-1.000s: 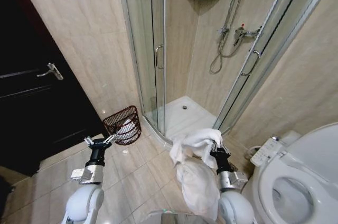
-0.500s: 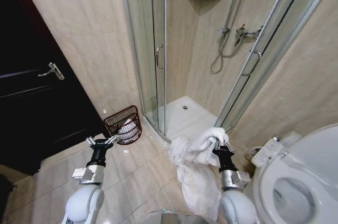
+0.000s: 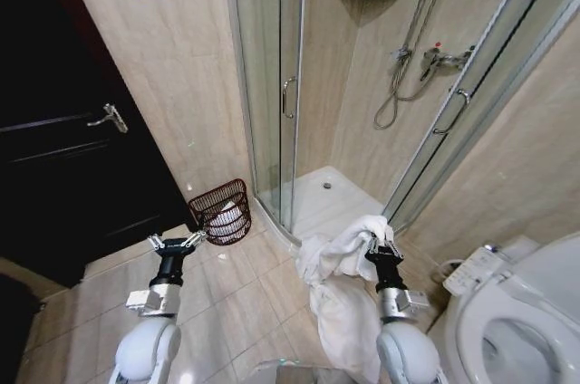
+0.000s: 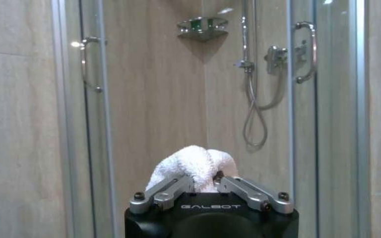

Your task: Discard the used towel into the hamper.

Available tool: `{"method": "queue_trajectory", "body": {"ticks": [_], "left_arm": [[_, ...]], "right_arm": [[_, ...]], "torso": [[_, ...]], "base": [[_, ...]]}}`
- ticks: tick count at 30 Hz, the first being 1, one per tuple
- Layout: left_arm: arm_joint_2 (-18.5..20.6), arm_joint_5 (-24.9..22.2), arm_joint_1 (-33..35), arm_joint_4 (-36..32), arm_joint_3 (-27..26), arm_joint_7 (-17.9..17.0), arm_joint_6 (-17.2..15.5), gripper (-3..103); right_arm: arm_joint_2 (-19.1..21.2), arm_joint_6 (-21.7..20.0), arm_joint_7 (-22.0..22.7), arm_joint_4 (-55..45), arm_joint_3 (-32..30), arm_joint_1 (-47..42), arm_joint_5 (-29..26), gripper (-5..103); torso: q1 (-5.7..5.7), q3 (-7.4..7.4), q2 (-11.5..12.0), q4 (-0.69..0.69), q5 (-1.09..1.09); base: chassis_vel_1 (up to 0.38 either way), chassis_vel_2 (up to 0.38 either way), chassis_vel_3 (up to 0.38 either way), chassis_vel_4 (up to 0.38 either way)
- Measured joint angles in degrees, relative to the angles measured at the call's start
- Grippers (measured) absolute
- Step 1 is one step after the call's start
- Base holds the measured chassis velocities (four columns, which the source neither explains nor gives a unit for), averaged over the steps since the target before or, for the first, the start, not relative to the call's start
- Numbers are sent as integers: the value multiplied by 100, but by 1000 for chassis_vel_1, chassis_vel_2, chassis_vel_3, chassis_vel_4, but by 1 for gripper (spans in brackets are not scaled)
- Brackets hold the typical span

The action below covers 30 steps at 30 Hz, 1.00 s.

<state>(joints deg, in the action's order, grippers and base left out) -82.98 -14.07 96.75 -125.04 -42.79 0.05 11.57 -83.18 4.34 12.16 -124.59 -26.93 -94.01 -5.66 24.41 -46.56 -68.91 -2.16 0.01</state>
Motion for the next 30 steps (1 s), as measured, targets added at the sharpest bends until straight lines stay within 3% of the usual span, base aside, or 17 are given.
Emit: {"method": "queue_trajectory", "body": {"ticks": [17,30], "left_arm": [[-99,110,83,-107,107,51,-121,100],[-128,113,80,-72,70,52,-92,100]], "right_arm": [[9,105,-12,30,0,0,50,6],[-5,123,-73,55,71,75,71,6]], "torso": [[-1,1,0,2,-2],[1,0,0,2,0]], "base": [[200,205,-187,-181],[30,45,90,72]]}}
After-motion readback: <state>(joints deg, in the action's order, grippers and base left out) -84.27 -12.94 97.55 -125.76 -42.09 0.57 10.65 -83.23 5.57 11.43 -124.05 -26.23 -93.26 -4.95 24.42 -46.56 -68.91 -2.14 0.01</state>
